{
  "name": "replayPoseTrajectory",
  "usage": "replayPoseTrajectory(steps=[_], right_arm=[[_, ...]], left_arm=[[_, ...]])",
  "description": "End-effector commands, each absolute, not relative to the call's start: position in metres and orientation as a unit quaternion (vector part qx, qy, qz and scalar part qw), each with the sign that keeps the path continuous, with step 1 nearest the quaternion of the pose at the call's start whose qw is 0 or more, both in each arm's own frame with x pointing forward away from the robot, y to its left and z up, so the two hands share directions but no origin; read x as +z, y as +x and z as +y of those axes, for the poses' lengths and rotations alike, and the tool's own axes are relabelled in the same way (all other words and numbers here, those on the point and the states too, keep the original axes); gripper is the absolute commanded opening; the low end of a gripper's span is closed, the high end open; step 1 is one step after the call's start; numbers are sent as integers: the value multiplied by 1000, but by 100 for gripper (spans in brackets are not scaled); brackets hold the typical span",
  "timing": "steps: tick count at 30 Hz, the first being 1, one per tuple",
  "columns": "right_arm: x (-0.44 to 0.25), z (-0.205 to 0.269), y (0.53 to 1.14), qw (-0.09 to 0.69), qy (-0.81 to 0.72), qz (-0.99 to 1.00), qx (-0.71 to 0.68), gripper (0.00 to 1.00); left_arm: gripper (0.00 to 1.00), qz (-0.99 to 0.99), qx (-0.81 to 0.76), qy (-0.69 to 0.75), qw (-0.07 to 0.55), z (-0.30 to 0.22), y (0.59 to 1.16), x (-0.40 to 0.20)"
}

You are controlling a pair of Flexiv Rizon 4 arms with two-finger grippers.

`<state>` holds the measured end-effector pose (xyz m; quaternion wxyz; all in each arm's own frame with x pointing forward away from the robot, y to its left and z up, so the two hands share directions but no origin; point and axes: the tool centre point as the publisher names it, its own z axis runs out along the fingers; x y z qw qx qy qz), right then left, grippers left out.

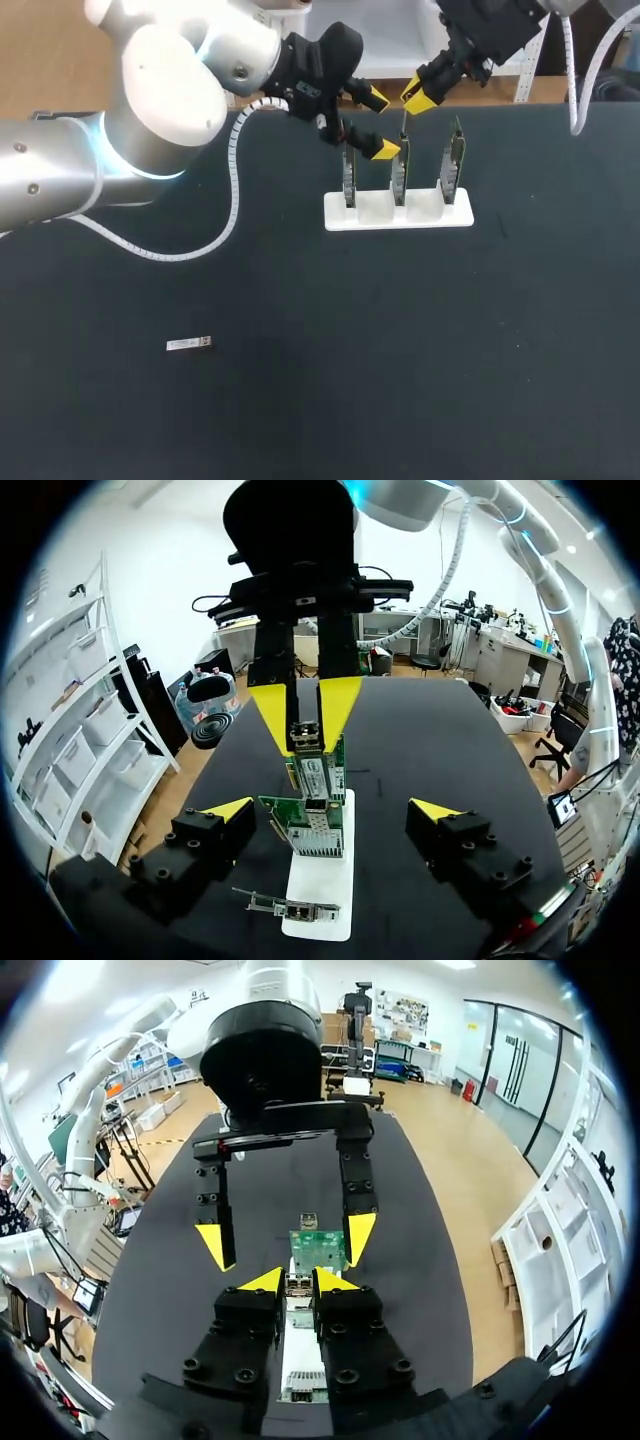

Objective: Pick up the optical module with the left hand, and insert it into the network port with the right hand.

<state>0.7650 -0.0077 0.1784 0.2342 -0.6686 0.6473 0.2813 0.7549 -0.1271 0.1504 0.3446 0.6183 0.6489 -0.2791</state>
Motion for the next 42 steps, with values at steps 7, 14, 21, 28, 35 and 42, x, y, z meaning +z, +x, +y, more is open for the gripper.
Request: replayPoseTrajectory(steps=[7, 14, 21, 28, 35, 42], right_arm=[[179, -7, 763, 232, -672, 647, 276, 0], [176, -6, 764, 231, -670, 648, 278, 0], [175, -4, 764, 230, -671, 647, 279, 0], [172, -7, 766, 224, -671, 652, 274, 0], [173, -7, 766, 224, -670, 653, 273, 0], [172, -6, 769, 227, -669, 653, 273, 0]], left_arm=[[100, 650, -279, 619, 342, -128, 757, 151], [100, 650, -279, 619, 342, -128, 757, 151], [100, 650, -279, 619, 342, -128, 757, 151], [100, 650, -279, 619, 342, -128, 757, 151], [100, 650, -279, 619, 342, -128, 757, 151], [100, 650, -279, 619, 342, -128, 757, 151]])
